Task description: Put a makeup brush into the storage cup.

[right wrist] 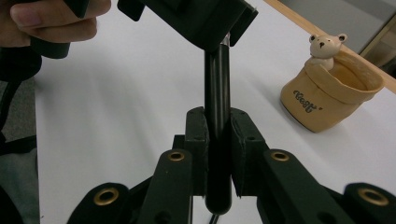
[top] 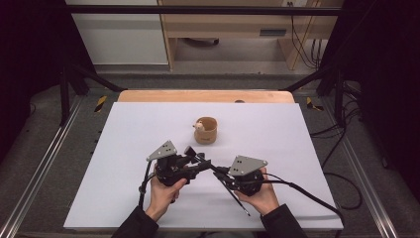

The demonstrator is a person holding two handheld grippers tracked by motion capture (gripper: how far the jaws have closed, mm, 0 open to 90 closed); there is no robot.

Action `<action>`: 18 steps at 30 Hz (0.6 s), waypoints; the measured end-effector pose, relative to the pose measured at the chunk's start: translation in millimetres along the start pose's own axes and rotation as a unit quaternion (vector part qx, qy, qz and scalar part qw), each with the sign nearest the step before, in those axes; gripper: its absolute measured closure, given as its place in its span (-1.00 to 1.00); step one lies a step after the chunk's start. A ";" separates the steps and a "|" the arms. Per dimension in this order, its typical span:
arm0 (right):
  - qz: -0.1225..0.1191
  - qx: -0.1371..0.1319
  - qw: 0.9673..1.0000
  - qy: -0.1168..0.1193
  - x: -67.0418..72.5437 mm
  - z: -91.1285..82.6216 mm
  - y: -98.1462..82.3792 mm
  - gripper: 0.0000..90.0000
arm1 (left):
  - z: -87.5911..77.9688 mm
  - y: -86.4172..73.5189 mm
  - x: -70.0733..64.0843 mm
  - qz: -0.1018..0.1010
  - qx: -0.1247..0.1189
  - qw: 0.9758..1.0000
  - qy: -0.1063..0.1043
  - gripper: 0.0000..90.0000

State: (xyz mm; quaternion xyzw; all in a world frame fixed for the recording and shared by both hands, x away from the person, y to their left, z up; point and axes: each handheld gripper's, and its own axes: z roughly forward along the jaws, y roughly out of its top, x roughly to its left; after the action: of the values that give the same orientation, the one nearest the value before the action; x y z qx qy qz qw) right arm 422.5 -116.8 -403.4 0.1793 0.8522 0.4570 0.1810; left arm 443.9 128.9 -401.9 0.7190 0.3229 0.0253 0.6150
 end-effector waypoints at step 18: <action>0.003 0.000 1.000 0.008 1.4 4.0 -1.3 0.76 | -3.6 0.1 0.9 -0.021 -0.013 1.000 -0.018 0.54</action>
State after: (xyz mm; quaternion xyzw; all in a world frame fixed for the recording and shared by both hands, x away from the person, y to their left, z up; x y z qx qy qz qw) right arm 423.0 -114.0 -406.7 0.1779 0.8530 0.4592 0.1729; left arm 443.1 132.4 -401.2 0.7043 0.3260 0.0034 0.6306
